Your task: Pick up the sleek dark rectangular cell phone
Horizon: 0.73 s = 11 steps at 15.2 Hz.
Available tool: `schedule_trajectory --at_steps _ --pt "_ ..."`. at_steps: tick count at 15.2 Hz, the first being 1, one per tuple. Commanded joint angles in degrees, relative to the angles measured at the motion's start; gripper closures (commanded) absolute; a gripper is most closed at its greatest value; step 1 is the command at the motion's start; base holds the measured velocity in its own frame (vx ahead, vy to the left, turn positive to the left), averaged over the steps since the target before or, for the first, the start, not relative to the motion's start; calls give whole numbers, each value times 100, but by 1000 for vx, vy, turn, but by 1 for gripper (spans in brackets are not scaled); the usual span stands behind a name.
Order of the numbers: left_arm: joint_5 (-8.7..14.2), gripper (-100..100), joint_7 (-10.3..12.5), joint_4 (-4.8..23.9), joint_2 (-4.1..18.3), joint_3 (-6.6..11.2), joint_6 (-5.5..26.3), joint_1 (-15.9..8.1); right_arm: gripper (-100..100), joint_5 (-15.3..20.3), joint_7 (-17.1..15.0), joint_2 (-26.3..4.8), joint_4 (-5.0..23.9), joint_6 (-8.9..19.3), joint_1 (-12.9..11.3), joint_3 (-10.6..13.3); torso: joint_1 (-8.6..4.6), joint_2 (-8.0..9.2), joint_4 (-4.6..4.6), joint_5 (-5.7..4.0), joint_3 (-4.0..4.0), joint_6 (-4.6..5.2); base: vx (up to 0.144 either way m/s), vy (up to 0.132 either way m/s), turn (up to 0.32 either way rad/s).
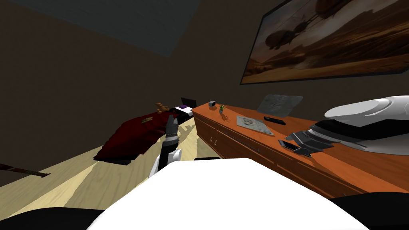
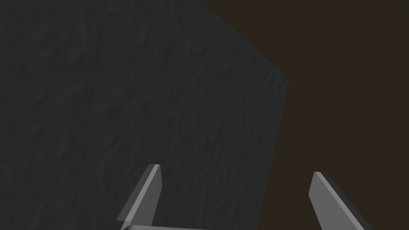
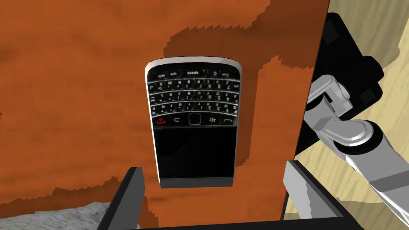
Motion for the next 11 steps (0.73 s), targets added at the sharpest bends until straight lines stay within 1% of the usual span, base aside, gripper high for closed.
schedule_trajectory --at_steps 1,5,6,7,8,11 --pt "0 0 0 0 0 0 0 0 100 0 0 0 0 0 0 0 0 0 0 0 0 0 -7 4 -1" --pt "0 0 0 0 0 0 0 0 100 0 1 -1 -1 1 0 0 4 5 2 2 4 1 0 0 0" --pt "0 0 0 0 0 0 0 0 100 -63 -30 -179 -98 -103 -51 49 4 6 2 2 4 1 13 -11 -38" --pt "0 0 0 0 0 0 0 0 100 -15 -12 -57 -17 -33 -2 -5 2 3 2 3 3 1 13 -10 -19" --pt "0 0 0 0 0 0 0 0 -100 4 -11 -78 24 -82 -58 -27 2 2 2 2 2 1 -66 -55 -19" --pt "0 0 0 0 1 1 0 -2 -100 27 -4 -77 74 -107 -115 -50 -51 59 15 -10 35 4 -151 -141 -12"
